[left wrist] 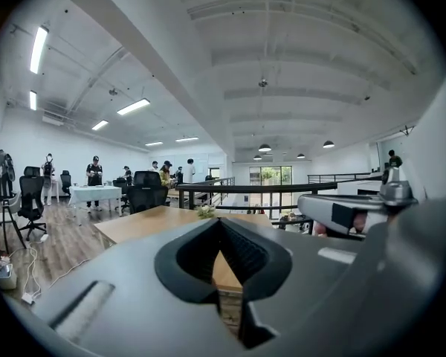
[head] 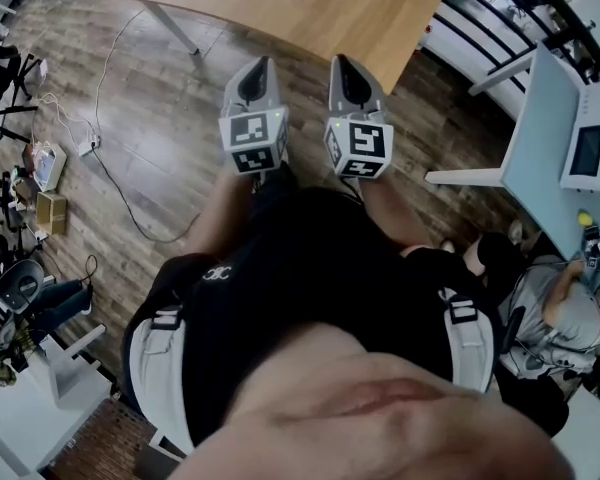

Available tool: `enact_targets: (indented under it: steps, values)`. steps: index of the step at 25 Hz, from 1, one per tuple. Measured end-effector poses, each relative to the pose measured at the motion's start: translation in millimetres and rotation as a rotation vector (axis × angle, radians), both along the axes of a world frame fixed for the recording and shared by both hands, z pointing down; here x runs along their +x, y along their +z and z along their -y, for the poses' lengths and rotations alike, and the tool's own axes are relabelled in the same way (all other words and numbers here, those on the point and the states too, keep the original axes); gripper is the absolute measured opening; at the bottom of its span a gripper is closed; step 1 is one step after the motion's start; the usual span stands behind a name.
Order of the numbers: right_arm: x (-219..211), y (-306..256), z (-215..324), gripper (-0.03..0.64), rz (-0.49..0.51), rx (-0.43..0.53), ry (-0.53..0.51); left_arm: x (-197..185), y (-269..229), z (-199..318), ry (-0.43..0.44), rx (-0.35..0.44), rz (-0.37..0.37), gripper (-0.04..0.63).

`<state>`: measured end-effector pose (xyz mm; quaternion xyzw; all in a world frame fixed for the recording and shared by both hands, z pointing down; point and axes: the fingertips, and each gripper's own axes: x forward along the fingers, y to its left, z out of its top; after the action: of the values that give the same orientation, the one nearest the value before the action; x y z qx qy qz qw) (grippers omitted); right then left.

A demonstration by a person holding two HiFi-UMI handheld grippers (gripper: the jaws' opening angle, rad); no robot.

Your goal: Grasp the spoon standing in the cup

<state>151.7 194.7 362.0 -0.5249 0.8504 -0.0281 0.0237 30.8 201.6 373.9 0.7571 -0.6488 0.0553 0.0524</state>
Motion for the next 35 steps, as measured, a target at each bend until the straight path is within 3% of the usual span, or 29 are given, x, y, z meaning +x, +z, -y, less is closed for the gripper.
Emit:
enact_targets:
  steps: [19,30,35]
  values:
    - [-98,-8,163,0.000,-0.026,0.000,0.102,-97,-4,176,0.098,-0.001,-0.051,0.012]
    - [-155,3,204,0.000,-0.075,0.001,0.201,-157,19,235,0.183,-0.029,-0.080,0.012]
    - [-155,4,217,0.000,-0.103,-0.007,0.236,-158,24,246,0.211,-0.039,-0.111,0.012]
